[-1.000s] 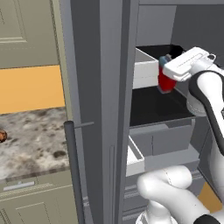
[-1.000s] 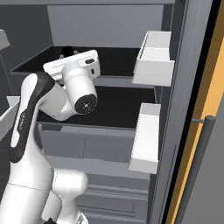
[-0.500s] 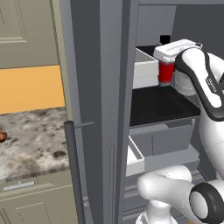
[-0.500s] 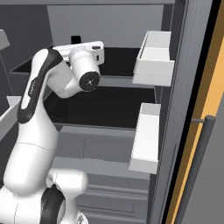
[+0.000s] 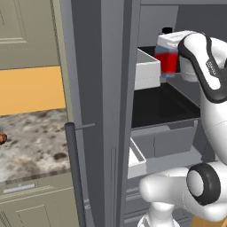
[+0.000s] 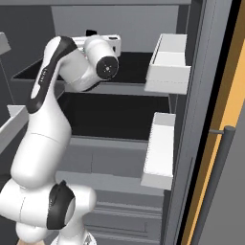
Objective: Place the liquor on the top shelf of the fridge to keep it out of children's reach, and place the orange and potato on lower shelves for easy access.
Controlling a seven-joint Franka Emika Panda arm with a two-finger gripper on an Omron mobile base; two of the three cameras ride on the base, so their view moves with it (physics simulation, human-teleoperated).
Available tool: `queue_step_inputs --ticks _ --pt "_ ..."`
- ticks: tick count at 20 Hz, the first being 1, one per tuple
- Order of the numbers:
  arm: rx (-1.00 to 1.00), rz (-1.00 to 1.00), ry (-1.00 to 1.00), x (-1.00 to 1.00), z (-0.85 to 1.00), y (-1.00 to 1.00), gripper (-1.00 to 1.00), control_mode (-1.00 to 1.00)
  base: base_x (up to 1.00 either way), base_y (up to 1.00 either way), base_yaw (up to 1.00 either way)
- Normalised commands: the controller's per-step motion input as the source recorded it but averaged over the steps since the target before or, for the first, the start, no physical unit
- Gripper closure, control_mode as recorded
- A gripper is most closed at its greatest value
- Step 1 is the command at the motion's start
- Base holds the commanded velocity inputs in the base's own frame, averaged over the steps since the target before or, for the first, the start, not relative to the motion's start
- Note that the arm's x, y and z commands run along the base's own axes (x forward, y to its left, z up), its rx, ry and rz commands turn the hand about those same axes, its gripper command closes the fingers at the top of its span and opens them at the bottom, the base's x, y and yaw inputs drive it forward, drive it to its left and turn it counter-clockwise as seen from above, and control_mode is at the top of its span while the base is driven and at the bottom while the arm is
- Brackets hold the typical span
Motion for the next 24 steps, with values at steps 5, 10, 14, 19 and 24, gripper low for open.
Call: queue_step_inputs --ticks 5,10,14,19,24 --pt "0.00 0.00 -0.09 0.23 0.32 0.00 1.00 -1.00 0.00 0.00 0.00" --pt "0.00 0.00 -0.13 0.23 0.28 0.00 1.00 -1.00 0.00 0.00 0.00" --pt "0.00 0.00 -0.13 0.29 -0.03 0.00 1.00 -1.00 0.00 0.00 0.00" --pt "0.00 0.00 -0.06 0.37 -0.39 0.00 1.00 -1.00 0.00 0.00 0.00" --pt "0.00 0.00 -0.15 0.33 -0.57 0.00 1.00 -1.00 0.00 0.00 0.00"
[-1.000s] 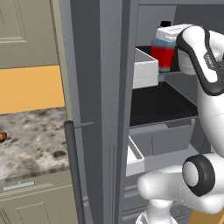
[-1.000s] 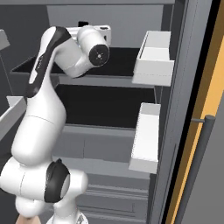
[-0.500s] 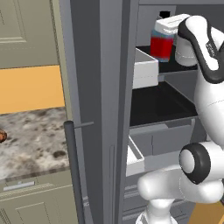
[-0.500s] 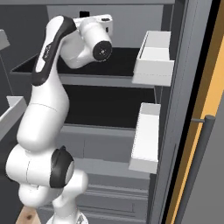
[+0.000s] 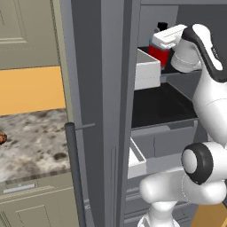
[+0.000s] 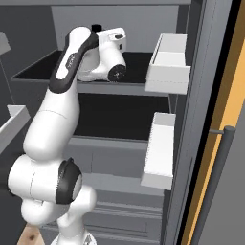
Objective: Place the liquor on the top shelf of the fridge to keep it out of children's reach, and place the orange and potato on lower shelves for easy access.
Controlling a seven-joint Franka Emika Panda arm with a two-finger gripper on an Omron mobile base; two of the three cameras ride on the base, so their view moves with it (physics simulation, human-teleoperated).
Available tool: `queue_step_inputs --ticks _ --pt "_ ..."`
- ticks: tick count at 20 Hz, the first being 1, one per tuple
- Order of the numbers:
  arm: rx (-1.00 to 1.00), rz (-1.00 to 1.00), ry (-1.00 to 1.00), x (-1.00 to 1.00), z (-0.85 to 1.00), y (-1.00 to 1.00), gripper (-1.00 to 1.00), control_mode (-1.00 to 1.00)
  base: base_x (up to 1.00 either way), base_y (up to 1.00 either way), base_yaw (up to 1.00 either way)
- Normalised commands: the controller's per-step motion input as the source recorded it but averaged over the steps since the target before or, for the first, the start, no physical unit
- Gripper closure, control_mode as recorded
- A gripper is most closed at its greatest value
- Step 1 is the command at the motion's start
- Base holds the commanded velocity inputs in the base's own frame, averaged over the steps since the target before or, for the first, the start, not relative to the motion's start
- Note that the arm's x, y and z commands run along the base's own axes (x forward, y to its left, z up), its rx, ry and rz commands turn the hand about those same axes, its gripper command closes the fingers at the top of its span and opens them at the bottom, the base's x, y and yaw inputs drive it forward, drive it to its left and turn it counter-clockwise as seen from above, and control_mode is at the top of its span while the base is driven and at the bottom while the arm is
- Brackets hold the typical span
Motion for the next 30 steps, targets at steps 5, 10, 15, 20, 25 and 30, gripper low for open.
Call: queue_step_inputs --ticks 5,10,15,20,25,30 --pt "0.00 0.00 -0.12 0.57 -0.20 0.00 1.00 -1.00 0.00 0.00 0.00" --pt "0.00 0.00 -0.09 0.68 -0.01 0.05 1.00 -1.00 0.00 0.00 0.00" --pt "0.00 0.00 -0.02 0.29 0.00 0.06 -1.00 -1.00 0.00 0.00 0.00" --pt "-0.04 0.00 -0.02 -0.09 0.00 0.00 -1.00 -1.00 0.00 0.00 0.00" --pt "-0.05 0.00 -0.06 -0.35 0.00 0.00 -1.00 -1.00 0.00 0.00 0.00" --pt "-0.08 0.00 0.01 -0.65 0.00 -0.01 -1.00 -1.00 0.00 0.00 0.00"
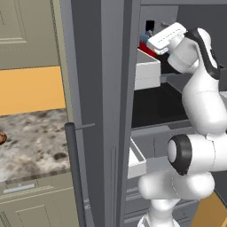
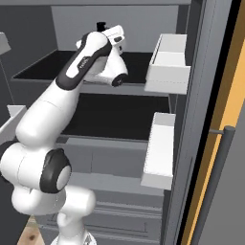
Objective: Place the liquor on the top shelf of the fridge to keep it out of children's reach, and place the orange and potato on lower shelves for easy access.
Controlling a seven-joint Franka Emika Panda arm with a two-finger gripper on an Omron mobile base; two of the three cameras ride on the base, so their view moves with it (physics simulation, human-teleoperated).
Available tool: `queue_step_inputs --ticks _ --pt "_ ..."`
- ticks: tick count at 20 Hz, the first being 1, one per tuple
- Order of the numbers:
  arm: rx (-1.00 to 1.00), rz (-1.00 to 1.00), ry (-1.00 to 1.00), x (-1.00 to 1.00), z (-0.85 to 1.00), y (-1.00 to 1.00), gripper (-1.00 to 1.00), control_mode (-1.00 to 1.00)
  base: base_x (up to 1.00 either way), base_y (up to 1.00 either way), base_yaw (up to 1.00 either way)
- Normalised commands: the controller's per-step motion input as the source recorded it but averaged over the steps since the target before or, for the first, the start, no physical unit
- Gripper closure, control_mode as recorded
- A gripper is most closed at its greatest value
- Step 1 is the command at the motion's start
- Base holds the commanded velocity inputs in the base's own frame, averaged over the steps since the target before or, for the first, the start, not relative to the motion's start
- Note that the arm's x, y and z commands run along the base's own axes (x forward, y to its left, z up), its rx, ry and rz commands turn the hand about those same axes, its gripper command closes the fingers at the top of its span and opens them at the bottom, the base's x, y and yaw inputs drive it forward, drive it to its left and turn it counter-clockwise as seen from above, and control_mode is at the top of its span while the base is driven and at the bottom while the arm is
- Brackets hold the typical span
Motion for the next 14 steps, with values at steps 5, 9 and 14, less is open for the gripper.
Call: queue_step_inputs --ticks 5,9,14 --pt "-0.13 0.00 0.13 -1.00 -0.04 -0.05 -1.00 -1.00 0.00 0.00 0.00" --pt "-0.14 0.00 0.21 -1.00 -0.05 -0.01 -1.00 -1.00 0.00 0.00 0.00" --pt "-0.16 0.00 0.29 -1.00 -0.24 0.00 -1.00 -1.00 0.00 0.00 0.00"
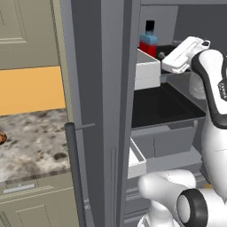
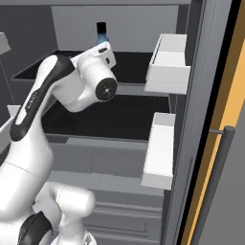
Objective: Place the liquor on the top shelf of the fridge to keep it out of children's reach, and place the orange and potato on lower shelves for easy access.
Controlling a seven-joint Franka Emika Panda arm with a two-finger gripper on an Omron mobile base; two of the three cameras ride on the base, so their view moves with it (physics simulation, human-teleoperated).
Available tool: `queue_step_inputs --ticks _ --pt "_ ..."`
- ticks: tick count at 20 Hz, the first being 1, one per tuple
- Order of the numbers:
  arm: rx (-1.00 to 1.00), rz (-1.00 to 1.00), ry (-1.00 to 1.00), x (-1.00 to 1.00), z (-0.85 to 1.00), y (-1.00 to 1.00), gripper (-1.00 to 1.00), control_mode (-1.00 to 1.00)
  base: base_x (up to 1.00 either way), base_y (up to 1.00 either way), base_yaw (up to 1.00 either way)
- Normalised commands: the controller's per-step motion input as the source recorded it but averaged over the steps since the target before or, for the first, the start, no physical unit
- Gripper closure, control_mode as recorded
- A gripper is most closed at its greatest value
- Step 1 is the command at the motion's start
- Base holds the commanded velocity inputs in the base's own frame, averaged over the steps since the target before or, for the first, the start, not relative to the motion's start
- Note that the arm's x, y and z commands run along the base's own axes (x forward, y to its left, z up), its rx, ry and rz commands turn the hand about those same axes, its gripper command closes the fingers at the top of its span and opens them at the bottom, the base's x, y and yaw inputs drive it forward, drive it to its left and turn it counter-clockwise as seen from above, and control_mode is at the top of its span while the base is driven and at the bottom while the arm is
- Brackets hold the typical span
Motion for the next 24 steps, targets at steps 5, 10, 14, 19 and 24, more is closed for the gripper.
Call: queue_step_inputs --ticks 5,10,14,19,24 --pt "-0.12 0.00 0.30 -1.00 -0.38 -0.23 -1.00 -1.00 0.00 0.00 0.00" --pt "-0.16 0.00 0.36 -0.94 -0.43 -0.02 -1.00 -1.00 0.00 0.00 0.00" --pt "-0.19 0.00 0.37 -0.75 -0.33 0.02 -1.00 -1.00 0.00 0.00 0.00" --pt "-0.21 0.00 0.40 -0.57 -0.18 0.06 -1.00 -1.00 0.00 0.00 0.00" --pt "-0.04 0.00 0.08 -0.14 -0.05 0.00 -1.00 1.00 -0.75 0.00 0.01"
